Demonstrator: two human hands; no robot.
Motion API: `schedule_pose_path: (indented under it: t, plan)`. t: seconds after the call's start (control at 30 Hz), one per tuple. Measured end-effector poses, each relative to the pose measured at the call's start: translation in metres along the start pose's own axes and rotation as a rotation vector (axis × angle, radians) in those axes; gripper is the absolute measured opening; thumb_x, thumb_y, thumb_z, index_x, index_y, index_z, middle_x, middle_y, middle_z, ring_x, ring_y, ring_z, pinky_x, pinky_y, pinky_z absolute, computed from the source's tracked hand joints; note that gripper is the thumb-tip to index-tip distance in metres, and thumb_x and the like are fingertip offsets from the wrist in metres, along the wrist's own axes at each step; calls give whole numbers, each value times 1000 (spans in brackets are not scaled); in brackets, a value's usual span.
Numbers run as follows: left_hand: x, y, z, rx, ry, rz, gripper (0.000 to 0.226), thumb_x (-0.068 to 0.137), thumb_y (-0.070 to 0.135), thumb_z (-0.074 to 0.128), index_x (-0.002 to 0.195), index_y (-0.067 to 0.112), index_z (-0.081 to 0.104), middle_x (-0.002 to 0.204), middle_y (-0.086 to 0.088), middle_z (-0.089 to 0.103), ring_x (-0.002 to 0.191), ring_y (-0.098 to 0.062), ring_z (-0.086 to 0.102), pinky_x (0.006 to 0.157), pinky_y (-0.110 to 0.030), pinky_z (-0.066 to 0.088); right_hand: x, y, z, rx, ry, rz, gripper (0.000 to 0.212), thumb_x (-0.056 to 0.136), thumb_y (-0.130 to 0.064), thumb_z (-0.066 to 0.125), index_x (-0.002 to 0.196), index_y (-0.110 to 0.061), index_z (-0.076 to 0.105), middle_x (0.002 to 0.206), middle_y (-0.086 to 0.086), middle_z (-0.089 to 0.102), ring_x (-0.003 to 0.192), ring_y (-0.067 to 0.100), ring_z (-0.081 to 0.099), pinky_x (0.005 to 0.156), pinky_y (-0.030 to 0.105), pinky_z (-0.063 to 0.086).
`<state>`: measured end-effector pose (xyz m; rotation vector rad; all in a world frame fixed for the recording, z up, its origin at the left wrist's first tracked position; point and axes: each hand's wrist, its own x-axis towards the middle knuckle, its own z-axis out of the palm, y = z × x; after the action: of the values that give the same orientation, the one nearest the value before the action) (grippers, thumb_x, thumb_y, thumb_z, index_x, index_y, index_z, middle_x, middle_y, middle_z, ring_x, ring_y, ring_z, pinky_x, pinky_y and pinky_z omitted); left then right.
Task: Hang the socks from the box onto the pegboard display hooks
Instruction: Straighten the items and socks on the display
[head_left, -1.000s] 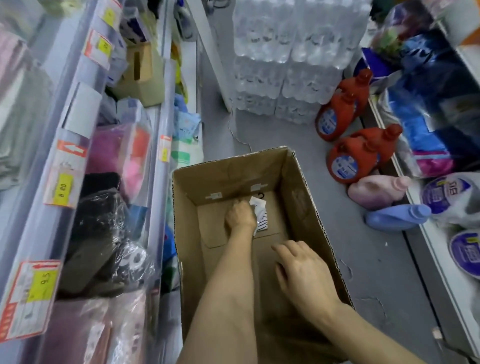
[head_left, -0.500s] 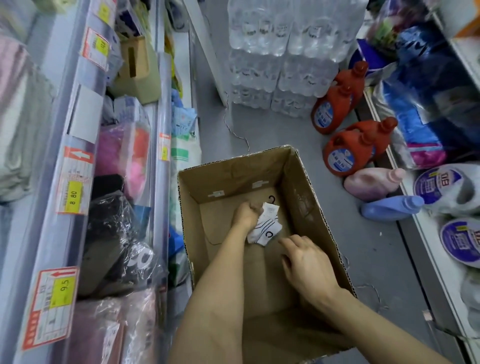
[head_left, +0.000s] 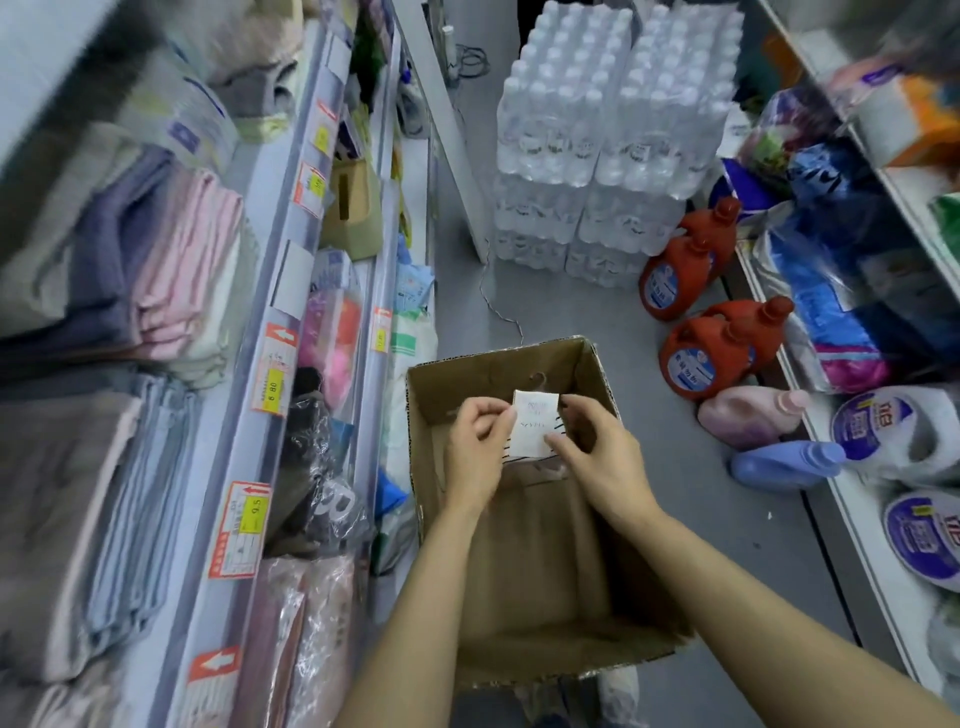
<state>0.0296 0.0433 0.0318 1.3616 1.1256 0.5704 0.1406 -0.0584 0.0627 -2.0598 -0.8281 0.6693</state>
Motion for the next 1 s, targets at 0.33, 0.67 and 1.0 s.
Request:
schedule_pose_path:
  t: [0.33, 0.67, 1.0]
  plan:
    - [-80, 76, -17, -148, 78, 154, 14, 93, 10, 66, 106, 15, 68, 103, 0, 74, 99, -10, 69, 82, -21, 54, -26, -55, -38, 299, -116, -169, 15, 88, -14, 71, 101, -13, 64, 96, -3, 71, 90, 16, 67, 71, 25, 56]
    - [-248, 114, -14, -99, 455, 320, 48, 87, 3, 70, 126, 29, 60, 109, 12, 72, 97, -7, 69, 84, -23, 55, -119, -105, -94, 477, -359, -419, 27, 88, -7, 71, 112, -16, 63, 108, -2, 72, 100, 13, 69, 88, 39, 57]
    - [-407, 133, -32, -11, 872, 306, 55, 86, 9, 74, 113, 55, 62, 98, 29, 70, 89, 1, 68, 76, -14, 53, -238, -156, -103, 546, -636, -552, 38, 85, -8, 74, 104, -37, 59, 105, -20, 65, 95, -12, 61, 79, 13, 49]
